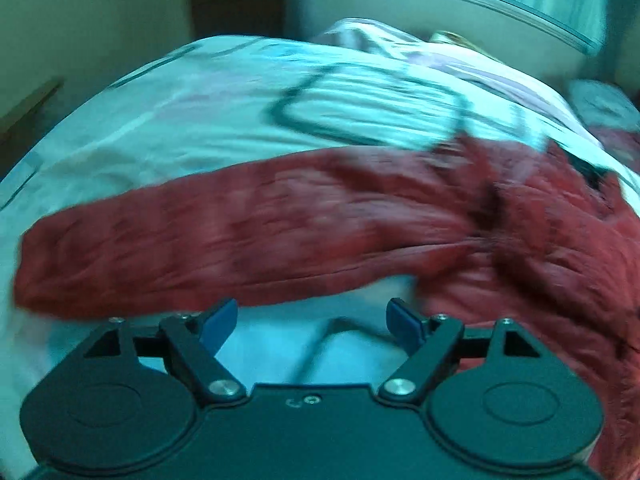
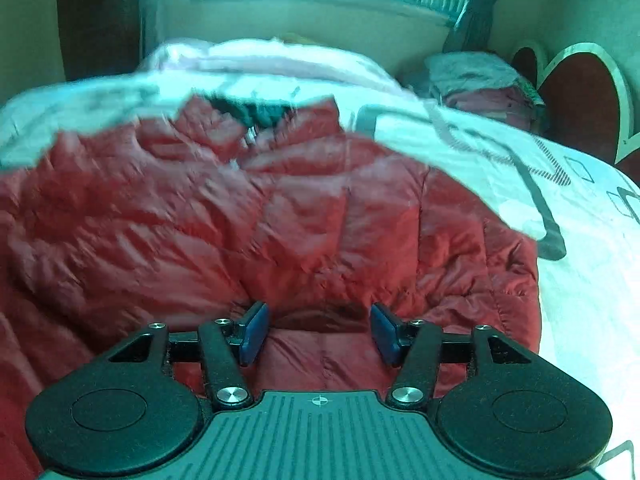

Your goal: Fold large clothes

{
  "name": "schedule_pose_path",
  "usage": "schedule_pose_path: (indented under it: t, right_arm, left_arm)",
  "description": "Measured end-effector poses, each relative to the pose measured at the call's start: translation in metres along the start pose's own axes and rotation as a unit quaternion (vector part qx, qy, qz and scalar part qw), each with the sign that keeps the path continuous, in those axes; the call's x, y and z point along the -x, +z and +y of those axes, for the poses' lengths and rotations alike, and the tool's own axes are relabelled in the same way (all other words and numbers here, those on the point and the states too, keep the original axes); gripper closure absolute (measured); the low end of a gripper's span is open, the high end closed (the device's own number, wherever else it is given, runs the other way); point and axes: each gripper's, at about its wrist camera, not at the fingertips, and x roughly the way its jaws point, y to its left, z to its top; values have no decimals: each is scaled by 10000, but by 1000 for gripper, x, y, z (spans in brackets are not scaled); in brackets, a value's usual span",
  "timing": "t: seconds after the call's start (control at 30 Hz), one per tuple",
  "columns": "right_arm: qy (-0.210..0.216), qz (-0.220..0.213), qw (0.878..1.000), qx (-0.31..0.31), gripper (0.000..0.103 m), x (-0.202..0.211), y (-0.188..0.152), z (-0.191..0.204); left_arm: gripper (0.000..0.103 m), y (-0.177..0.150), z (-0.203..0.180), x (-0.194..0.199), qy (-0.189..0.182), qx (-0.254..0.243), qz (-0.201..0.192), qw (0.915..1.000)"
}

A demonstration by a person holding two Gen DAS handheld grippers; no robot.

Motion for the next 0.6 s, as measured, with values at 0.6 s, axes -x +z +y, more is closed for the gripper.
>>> schedule_pose_path:
  t: [0.6]
  right_arm:
    - [163, 387, 9984, 386, 47, -33, 7, 69]
  left_arm:
    - [22, -19, 178, -10, 890, 2330, 171, 9682]
